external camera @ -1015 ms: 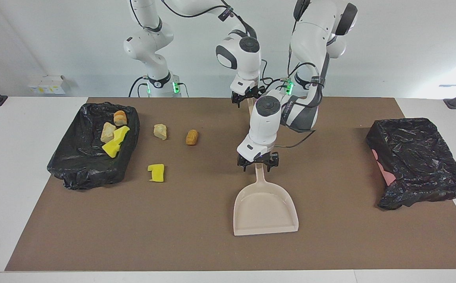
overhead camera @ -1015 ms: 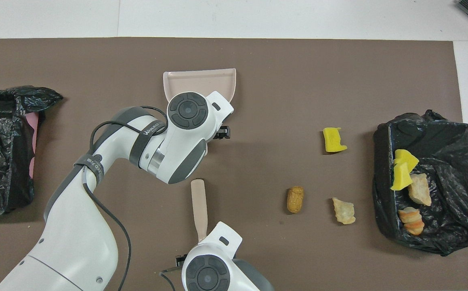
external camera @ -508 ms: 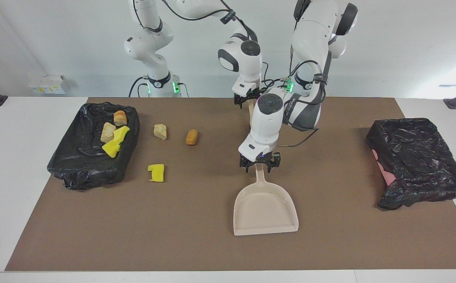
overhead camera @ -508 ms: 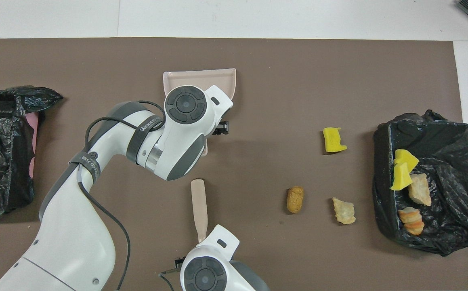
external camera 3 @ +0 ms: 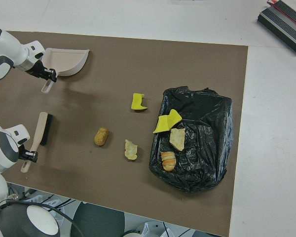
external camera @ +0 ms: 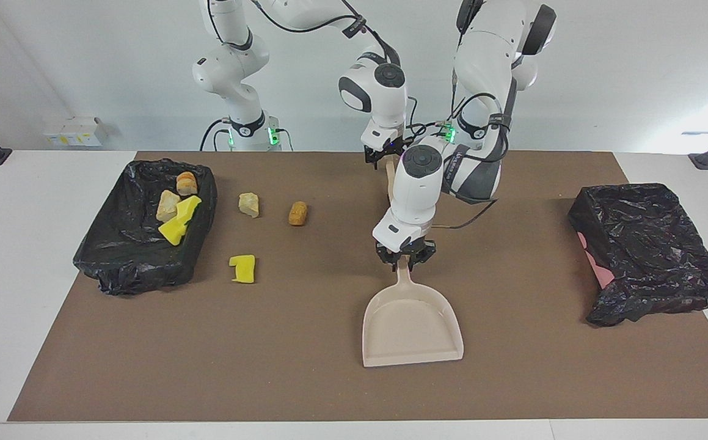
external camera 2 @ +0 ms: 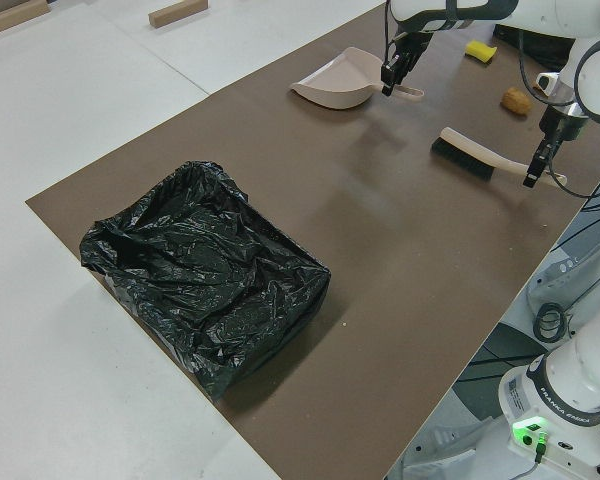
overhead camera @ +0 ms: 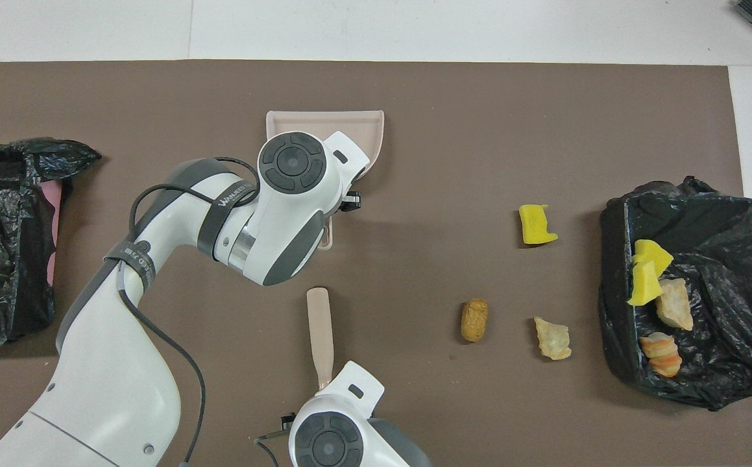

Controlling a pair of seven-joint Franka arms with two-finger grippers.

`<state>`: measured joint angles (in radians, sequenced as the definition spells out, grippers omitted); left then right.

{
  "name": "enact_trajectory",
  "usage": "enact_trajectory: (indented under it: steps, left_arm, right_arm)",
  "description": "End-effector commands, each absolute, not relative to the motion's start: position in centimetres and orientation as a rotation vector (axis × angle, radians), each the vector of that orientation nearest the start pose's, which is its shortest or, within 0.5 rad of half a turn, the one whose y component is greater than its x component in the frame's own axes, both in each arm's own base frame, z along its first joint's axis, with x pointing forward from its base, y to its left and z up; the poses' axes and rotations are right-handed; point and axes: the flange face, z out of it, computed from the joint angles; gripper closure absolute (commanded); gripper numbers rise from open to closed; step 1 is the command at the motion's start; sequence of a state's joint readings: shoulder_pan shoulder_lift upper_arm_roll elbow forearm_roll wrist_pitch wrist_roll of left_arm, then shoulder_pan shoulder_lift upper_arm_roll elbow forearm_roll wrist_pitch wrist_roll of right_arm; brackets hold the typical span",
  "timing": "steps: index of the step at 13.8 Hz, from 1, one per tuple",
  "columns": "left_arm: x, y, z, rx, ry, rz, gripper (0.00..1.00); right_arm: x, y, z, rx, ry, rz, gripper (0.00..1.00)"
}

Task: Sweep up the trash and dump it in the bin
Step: 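Move the dustpan with the left gripper while the right gripper grasps the brush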

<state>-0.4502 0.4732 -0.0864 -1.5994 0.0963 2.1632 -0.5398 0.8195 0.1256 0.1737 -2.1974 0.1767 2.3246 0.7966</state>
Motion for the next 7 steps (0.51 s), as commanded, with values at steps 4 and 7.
enact_trajectory:
  steps: [4,7]
  left_arm:
    - [62.4,-28.3,42.0,-3.108,0.287,-0.242,1.0]
    - [62.8,-25.4,44.2,-3.082,0.37,-0.234,1.0]
  right_arm:
    - [29.0,45.4,35.8,-3.035,0.039,0.18,1.0]
    - [28.7,42.2,40.3,-3.085,0.08,0.213,1.0]
